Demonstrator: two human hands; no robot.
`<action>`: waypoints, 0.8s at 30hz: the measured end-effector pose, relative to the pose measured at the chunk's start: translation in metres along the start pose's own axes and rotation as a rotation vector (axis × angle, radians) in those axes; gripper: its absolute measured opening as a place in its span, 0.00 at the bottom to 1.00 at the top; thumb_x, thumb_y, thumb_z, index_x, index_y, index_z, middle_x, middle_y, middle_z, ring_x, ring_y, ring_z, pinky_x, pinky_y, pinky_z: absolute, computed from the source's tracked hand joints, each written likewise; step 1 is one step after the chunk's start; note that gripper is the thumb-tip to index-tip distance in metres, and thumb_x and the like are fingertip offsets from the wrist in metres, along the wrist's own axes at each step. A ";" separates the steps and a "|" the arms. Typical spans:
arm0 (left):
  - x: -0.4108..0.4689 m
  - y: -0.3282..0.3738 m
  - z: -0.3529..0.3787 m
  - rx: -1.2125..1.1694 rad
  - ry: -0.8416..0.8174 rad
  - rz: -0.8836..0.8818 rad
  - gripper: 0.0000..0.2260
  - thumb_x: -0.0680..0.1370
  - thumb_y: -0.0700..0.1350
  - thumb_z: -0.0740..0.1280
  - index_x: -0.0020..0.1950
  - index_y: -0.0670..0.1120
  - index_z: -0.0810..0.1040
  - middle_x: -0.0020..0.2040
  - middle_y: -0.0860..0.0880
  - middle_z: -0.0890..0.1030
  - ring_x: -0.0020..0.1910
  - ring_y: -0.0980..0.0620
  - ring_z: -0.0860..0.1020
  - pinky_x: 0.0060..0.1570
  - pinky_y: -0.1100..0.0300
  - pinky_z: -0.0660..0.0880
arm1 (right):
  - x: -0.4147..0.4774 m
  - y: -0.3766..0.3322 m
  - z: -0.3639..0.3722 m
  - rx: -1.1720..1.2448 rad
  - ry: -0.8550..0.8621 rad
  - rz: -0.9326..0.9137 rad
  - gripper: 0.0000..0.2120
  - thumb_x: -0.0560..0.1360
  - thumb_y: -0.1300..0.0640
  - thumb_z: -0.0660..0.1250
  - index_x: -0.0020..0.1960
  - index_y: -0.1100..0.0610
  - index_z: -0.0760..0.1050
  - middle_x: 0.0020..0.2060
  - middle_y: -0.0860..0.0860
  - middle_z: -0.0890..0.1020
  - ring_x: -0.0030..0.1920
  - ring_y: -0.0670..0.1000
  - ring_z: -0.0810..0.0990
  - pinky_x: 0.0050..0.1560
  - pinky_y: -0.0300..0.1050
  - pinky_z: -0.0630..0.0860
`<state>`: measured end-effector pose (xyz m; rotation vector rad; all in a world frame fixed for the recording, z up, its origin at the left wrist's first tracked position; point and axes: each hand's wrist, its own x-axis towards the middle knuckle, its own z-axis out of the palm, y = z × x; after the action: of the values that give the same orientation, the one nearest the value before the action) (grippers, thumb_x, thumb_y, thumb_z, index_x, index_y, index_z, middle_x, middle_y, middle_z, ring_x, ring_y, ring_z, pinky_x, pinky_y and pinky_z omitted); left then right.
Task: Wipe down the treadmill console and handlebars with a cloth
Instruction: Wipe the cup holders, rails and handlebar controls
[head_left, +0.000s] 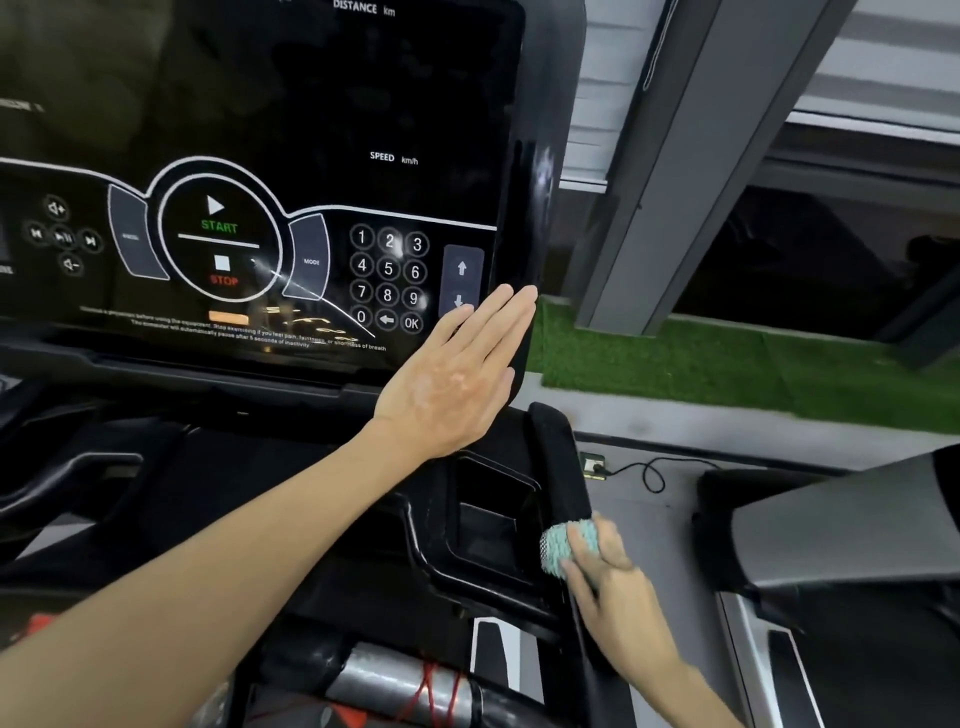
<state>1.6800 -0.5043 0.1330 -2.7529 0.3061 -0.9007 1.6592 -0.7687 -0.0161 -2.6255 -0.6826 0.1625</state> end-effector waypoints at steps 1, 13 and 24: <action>0.000 0.000 0.000 -0.001 0.001 -0.001 0.26 0.83 0.47 0.51 0.79 0.37 0.50 0.80 0.43 0.52 0.79 0.46 0.54 0.74 0.49 0.57 | 0.014 -0.004 -0.001 -0.008 0.000 0.000 0.19 0.81 0.51 0.60 0.70 0.54 0.70 0.73 0.57 0.62 0.53 0.60 0.81 0.49 0.52 0.80; -0.001 -0.001 -0.001 -0.014 -0.025 -0.003 0.28 0.83 0.47 0.52 0.80 0.39 0.49 0.81 0.45 0.51 0.79 0.48 0.52 0.75 0.50 0.56 | 0.223 -0.017 -0.003 -0.060 -0.273 0.159 0.22 0.82 0.49 0.55 0.74 0.55 0.65 0.73 0.62 0.63 0.72 0.61 0.64 0.70 0.50 0.62; -0.001 -0.001 -0.003 -0.013 -0.024 -0.003 0.27 0.83 0.46 0.53 0.79 0.38 0.50 0.81 0.45 0.51 0.79 0.48 0.52 0.75 0.50 0.56 | 0.111 -0.027 -0.004 -0.021 0.012 -0.005 0.22 0.81 0.56 0.56 0.74 0.53 0.62 0.74 0.58 0.59 0.63 0.64 0.73 0.54 0.53 0.74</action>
<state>1.6780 -0.5039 0.1348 -2.7749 0.3045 -0.8691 1.7449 -0.6942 -0.0016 -2.6421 -0.6908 0.1383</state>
